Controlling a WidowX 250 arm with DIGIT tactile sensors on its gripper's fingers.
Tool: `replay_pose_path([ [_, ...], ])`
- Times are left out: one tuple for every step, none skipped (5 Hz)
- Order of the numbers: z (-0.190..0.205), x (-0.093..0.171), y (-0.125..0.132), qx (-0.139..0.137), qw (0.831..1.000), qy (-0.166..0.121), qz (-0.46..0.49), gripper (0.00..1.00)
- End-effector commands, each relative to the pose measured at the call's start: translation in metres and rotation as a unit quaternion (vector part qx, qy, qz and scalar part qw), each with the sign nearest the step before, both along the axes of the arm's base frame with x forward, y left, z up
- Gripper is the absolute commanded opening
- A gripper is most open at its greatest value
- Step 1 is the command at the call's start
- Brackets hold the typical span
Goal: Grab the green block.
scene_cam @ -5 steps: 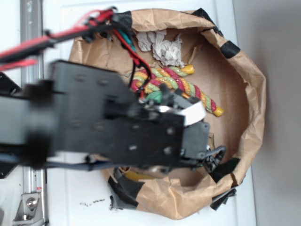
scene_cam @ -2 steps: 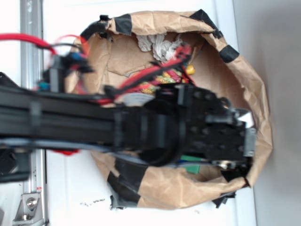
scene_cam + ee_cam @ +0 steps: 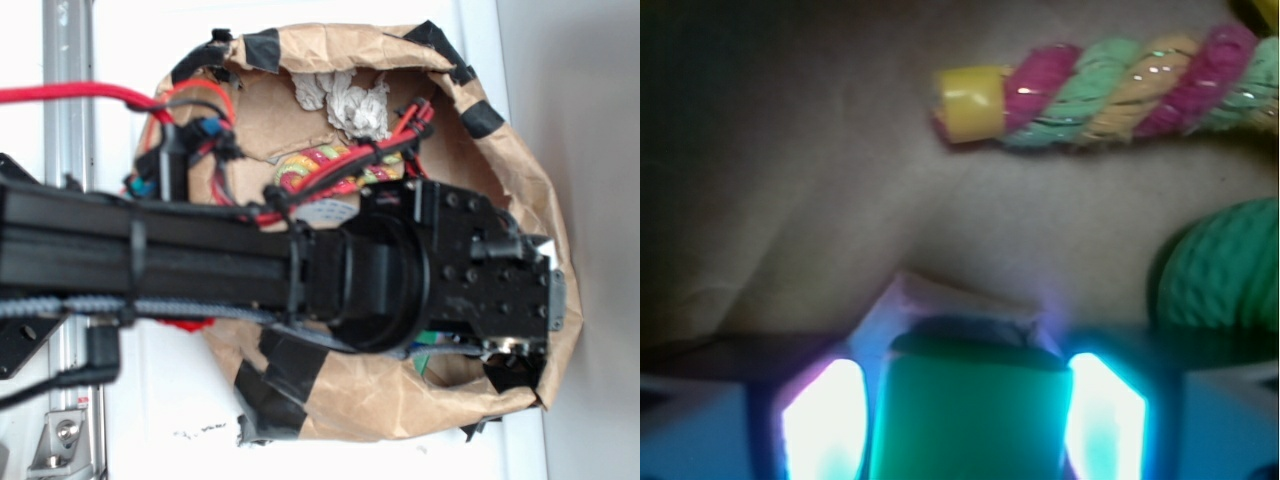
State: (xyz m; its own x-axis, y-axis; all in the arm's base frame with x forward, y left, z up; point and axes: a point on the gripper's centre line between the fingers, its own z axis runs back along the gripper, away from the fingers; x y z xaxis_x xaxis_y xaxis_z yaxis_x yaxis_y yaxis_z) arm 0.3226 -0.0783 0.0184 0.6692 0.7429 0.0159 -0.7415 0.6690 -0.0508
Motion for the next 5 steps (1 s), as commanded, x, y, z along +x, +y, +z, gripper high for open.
replay_pose_path([
  [0.035,-0.006,0.014,0.064,0.982,-0.064,-0.166,0.00],
  [0.084,-0.009,0.045,0.071,0.941,-0.183,-0.276,0.00],
  [0.125,-0.023,0.082,0.071,0.896,-0.220,-0.379,0.00],
  [0.154,-0.026,0.089,0.079,0.854,-0.227,-0.461,0.00],
  [0.176,-0.022,0.073,0.085,0.848,-0.207,-0.480,0.00],
])
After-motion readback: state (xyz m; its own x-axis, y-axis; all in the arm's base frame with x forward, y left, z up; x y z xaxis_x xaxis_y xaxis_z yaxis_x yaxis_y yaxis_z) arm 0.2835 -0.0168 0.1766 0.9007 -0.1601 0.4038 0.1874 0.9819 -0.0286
